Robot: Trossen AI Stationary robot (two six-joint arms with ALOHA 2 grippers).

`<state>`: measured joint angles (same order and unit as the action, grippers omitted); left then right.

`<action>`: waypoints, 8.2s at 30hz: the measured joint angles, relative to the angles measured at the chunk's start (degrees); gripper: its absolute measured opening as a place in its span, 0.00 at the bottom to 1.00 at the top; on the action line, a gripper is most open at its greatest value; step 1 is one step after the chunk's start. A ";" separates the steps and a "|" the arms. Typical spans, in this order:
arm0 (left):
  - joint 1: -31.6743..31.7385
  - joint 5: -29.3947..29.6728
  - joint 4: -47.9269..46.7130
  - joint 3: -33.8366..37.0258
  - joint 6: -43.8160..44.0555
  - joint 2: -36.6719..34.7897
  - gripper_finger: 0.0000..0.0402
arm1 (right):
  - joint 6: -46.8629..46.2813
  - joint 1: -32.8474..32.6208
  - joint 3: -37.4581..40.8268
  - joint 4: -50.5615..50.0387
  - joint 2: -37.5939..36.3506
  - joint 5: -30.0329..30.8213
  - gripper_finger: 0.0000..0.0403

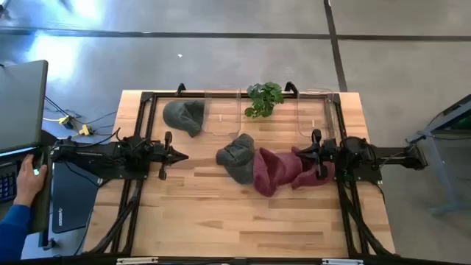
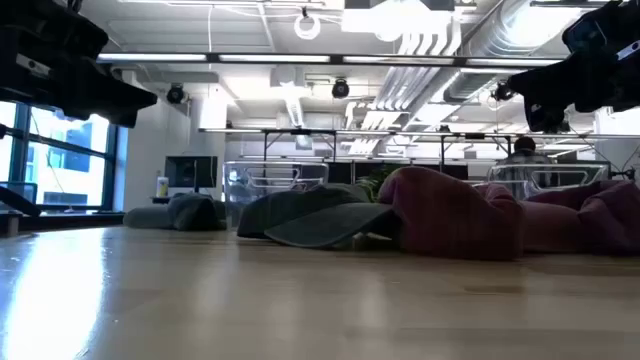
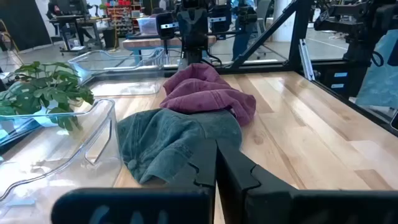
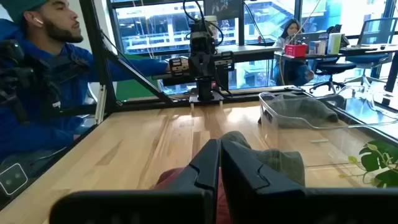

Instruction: Pick & Place hat

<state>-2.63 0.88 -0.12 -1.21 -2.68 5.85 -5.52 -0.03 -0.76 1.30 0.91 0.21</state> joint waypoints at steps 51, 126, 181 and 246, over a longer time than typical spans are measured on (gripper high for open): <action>0.02 0.00 0.00 -0.02 0.00 -0.02 0.00 | 3.25 0.04 -0.02 0.28 -0.02 1.93 0.03; 0.00 -1.22 0.02 0.00 13.94 0.00 0.00 | -58.82 10.07 -30.42 -38.71 63.51 -14.47 0.59; 0.02 5.66 0.70 0.00 11.52 -0.01 0.00 | -66.69 -11.34 -20.38 26.04 78.95 -0.13 0.58; -0.14 4.39 -2.22 -8.51 12.24 4.19 0.00 | -38.31 -24.22 -39.35 42.37 97.75 37.66 0.02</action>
<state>-2.78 5.28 -2.34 -9.73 9.57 10.04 -43.83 -24.25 -40.10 43.67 98.65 37.87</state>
